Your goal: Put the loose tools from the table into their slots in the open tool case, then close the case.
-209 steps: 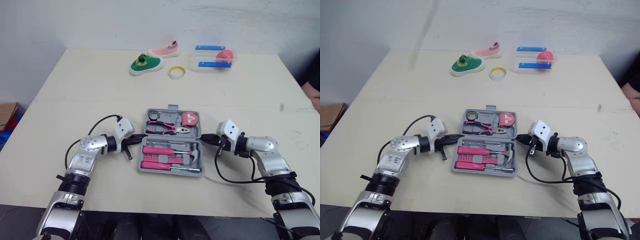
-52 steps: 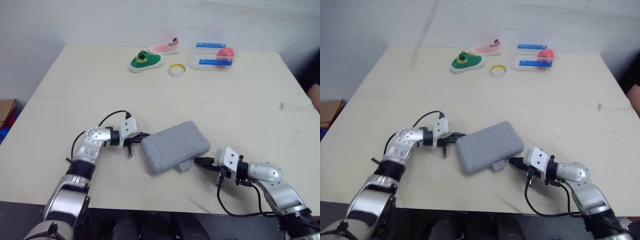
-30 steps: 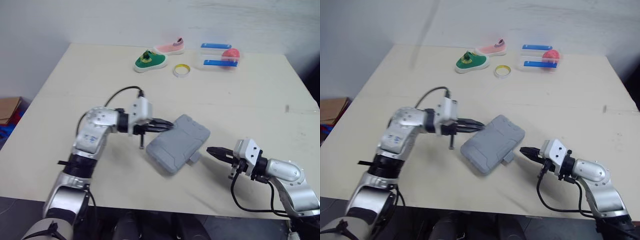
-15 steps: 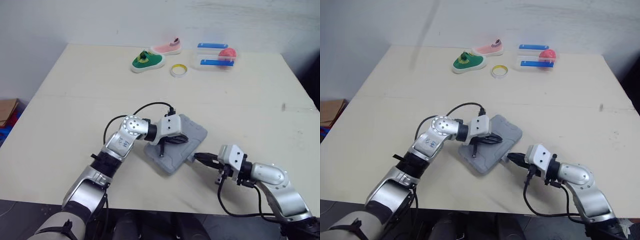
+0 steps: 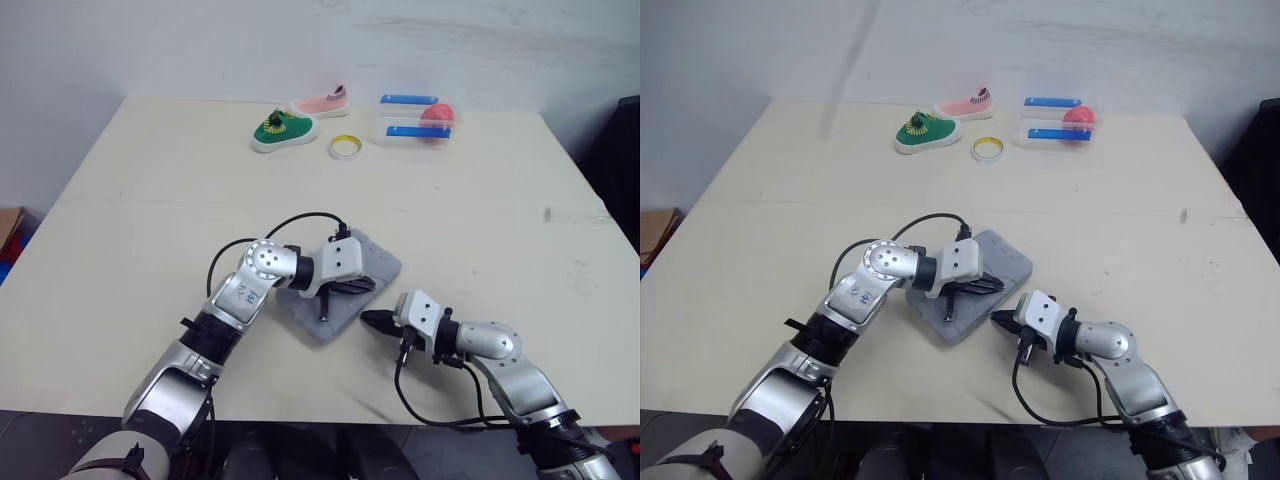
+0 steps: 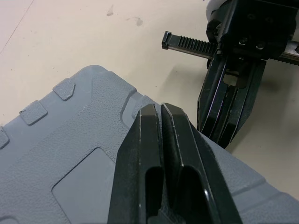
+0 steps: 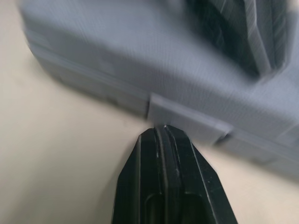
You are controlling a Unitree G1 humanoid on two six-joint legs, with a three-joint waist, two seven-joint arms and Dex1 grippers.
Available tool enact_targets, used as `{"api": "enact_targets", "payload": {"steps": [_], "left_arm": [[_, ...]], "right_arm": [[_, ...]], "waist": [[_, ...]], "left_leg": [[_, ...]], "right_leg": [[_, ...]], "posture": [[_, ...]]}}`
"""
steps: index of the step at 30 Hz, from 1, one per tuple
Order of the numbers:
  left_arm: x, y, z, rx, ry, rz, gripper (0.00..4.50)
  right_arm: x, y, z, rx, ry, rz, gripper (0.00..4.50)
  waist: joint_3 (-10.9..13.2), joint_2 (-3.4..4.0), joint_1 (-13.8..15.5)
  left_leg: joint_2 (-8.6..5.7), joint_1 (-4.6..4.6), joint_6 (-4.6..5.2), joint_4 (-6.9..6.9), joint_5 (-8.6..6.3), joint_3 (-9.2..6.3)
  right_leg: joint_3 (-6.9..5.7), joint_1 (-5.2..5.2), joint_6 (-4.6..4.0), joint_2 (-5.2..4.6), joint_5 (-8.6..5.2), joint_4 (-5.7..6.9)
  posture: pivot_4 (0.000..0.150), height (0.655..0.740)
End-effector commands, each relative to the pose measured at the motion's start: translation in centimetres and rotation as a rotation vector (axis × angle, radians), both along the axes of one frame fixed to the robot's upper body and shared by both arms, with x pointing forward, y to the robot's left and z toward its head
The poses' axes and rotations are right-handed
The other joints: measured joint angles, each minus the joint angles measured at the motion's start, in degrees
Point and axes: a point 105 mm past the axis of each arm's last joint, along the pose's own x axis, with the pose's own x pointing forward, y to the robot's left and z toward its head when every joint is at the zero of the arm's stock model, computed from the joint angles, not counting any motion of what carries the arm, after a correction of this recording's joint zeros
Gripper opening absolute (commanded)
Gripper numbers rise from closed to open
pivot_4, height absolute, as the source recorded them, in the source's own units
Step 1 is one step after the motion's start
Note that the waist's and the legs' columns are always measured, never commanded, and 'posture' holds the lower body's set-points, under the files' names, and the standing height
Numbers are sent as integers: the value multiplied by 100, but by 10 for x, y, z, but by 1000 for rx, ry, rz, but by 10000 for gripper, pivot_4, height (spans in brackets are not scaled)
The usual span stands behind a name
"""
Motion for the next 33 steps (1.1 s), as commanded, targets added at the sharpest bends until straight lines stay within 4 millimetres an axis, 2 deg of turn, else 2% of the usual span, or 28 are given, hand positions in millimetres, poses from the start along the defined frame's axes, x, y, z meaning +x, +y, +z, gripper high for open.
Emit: {"api": "enact_targets", "payload": {"steps": [1, 6, 11, 14, 16, 19, 21, 22, 23, 24, 26, 28, 30, 33], "left_arm": [[-1, 10, -43, 125, 106, 53, 1207], [2, 17, -51, 146, 124, 92, 1207], [2, 24, -57, 125, 186, 141, 1207], [4, 28, -55, 89, 200, 179, 1207], [7, 30, -45, 13, 174, 190, 1207], [7, 30, -18, -150, 135, 161, 1207], [7, 31, -8, -206, 119, 156, 1207], [9, 33, -2, -232, 104, 158, 1207], [13, 42, 12, -289, 63, 166, 1207], [16, 60, 33, -366, 18, 185, 3582], [16, 88, 58, -430, -55, 211, 8338], [15, 117, 59, -387, -74, 268, 16724], [13, 135, 58, -341, -87, 311, 24890], [7, 194, 49, -213, -116, 512, 38343]], "right_arm": [[6, 5, 5, 10, -26, -14, 866], [11, 13, 8, 30, -33, -27, 866], [23, 9, 11, 8, -52, -98, 866], [24, 9, 20, 66, -34, -136, 866], [15, 8, 25, 67, -23, -102, 866], [-2, 3, 29, 64, 3, -28, 866], [-6, 1, 31, 64, 8, -20, 866], [-7, -2, 31, 58, 11, -15, 866], [-11, -12, 34, 43, 2, -9, 866], [-15, -29, 41, 33, -19, -7, 267], [-19, -54, 54, 27, -50, -27, 0], [-24, -73, 65, 16, -59, -37, 6519], [-25, -85, 71, -15, -86, -48, 13930], [-24, -118, 88, -83, -149, -113, 28552]], "waist": [[-10, -9, 1], [-32, -28, -5], [-35, -27, -13], [-41, -23, -12], [-42, -20, -2], [-40, -6, 43], [-40, -5, 58], [-39, -5, 57], [-39, -5, 58], [-36, 0, 64], [-6, 27, 70], [6, 30, 45], [8, 34, 32], [20, 54, 31]], "left_leg": [[1, 1, 0, 1, 0, -1], [4, 4, 2, 0, -1, -5], [8, 5, -1, -5, -3, -6], [8, 4, -20, -6, -14, -6], [8, 3, -24, -8, -16, -6], [3, -6, -21, -21, -17, -6], [-2, -8, -5, -38, -7, -6], [-3, -12, 6, -48, 1, -6], [-3, -12, 5, -51, 1, -5], [-4, -13, 4, -57, 2, -6], [-9, -25, 6, -75, 4, -4], [-7, -51, 4, -82, 5, 0], [1, -54, -3, -82, 9, 9], [0, -51, -4, -88, 3, 8]], "right_leg": [[0, 2, 0, 0, 0, 0], [-3, 10, 0, -6, 1, 0], [-3, 9, -3, -6, 3, -1], [-4, 8, -4, -8, 3, -4], [-4, 8, -4, -10, 3, -5], [-5, 1, -4, -15, 3, -14], [-7, -1, -3, -17, 3, -25], [-8, -5, -3, -17, 3, -34], [-7, -6, -3, -17, 3, -37], [-8, -5, -3, -16, 3, -43], [-8, -15, 0, -18, 4, -63], [-6, -42, 3, -13, 4, -73], [-7, -49, 9, -6, -2, -78], [-7, -39, 17, -9, -10, -99]], "posture": [[1500, 7400], [1500, 7400], [1500, 7400], [1500, 7400], [1500, 7400], [1500, 7400], [1500, 7400], [1500, 7400], [1500, 7400], [1500, 7400], [1500, 7400], [1500, 7400], [1500, 7400], [1500, 7400]]}}
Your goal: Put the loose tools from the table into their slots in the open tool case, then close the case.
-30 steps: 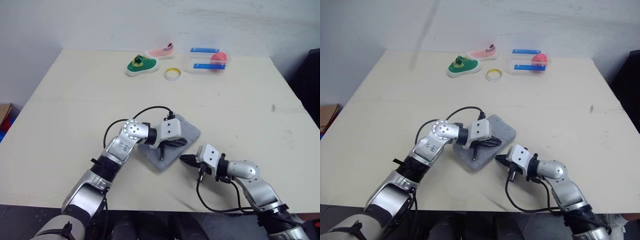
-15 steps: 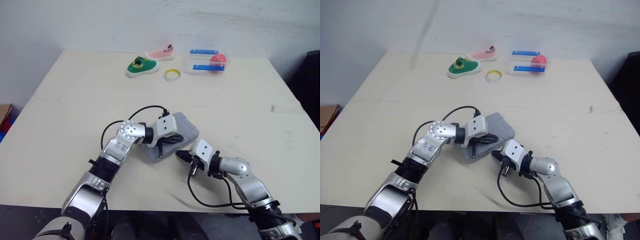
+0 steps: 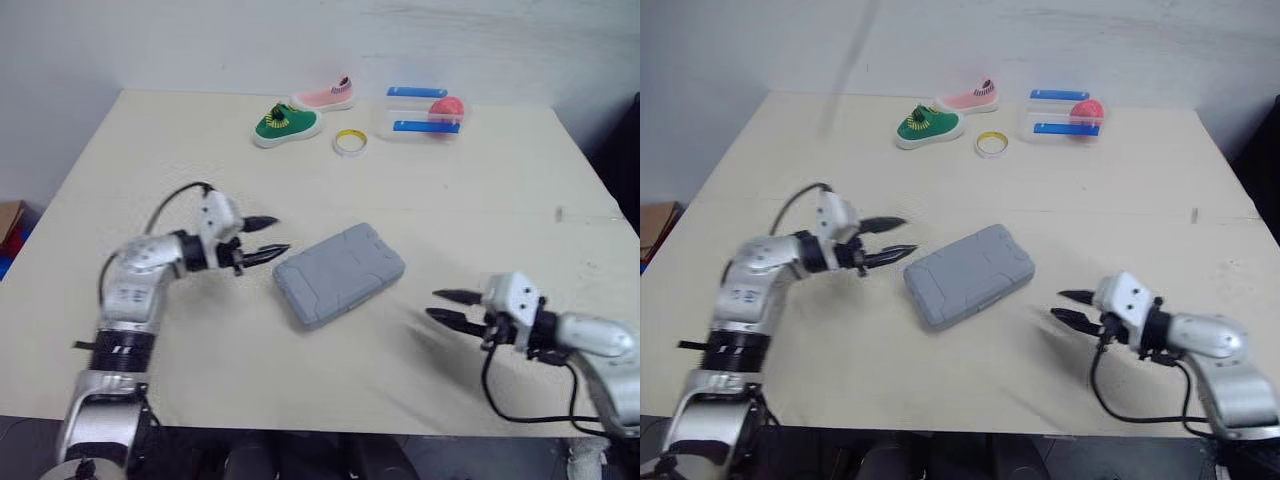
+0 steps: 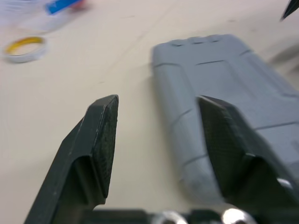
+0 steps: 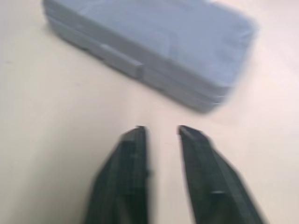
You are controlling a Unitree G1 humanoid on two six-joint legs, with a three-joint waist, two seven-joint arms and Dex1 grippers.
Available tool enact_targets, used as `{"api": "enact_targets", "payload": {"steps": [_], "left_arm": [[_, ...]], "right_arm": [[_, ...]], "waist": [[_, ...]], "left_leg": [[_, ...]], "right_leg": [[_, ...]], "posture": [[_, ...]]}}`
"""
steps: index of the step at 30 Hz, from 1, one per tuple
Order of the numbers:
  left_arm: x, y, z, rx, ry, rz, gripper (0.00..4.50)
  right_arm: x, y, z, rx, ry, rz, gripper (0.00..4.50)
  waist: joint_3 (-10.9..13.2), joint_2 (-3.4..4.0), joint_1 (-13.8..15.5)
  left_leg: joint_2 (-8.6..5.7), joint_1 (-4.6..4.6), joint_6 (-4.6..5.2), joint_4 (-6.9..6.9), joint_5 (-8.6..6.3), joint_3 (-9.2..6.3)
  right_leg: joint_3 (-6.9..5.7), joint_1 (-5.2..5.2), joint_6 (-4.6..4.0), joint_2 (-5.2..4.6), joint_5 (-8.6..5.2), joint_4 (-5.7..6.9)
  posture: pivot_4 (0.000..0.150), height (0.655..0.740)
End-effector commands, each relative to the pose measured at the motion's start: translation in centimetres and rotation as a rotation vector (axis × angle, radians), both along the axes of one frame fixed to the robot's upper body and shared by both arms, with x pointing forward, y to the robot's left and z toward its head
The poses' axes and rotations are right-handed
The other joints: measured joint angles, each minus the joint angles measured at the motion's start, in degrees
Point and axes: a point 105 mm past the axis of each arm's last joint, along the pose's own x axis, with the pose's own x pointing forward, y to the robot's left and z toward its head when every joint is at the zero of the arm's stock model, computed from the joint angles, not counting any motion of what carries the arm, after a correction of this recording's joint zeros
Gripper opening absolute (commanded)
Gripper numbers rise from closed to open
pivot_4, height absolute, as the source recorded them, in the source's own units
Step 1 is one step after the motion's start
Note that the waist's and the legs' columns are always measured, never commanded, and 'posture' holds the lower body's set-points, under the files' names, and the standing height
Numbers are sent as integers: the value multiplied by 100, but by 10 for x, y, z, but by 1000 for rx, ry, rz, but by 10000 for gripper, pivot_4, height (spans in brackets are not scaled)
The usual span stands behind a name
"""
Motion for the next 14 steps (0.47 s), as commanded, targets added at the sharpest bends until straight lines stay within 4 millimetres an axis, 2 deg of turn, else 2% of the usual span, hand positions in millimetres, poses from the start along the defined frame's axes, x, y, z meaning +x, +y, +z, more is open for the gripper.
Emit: {"api": "enact_targets", "payload": {"steps": [1, 2, 4, 9, 14], "left_arm": [[-11, 54, -4, 94, 17, 198, 39623], [-15, 70, -4, 85, 28, 263, 45000], [-25, 96, 0, 66, 31, 382, 45000], [-43, 117, -2, 39, 59, 473, 45000], [-49, 116, -7, 65, 38, 470, 45000]], "right_arm": [[-2, -34, 24, -55, -84, -51, 30414], [-2, -42, 28, -69, -90, -64, 37623], [0, -56, 37, -111, -122, -86, 44423], [4, -66, 39, -148, -121, -70, 44423], [11, -64, 40, -136, -132, -61, 44423]], "waist": [[15, 16, -12], [31, 16, -18], [56, 10, -15], [61, 11, 18], [62, 11, 15]], "left_leg": [[-1, 0, 1, -1, -5, 5], [-3, -1, 4, 0, -7, 7], [-5, -1, 10, 3, -10, 10], [-11, 5, 13, 4, -11, -7], [-13, 7, 13, 2, -11, -9]], "right_leg": [[2, 1, 2, -2, -1, -7], [2, 0, 4, -4, -2, -10], [3, -1, 5, -9, -3, -10], [-4, 19, 5, -20, -3, -10], [-5, 21, 4, -20, -2, -10]], "posture": [[1500, 7400], [1500, 7400], [1500, 7400], [1500, 7400], [1500, 7400]]}}
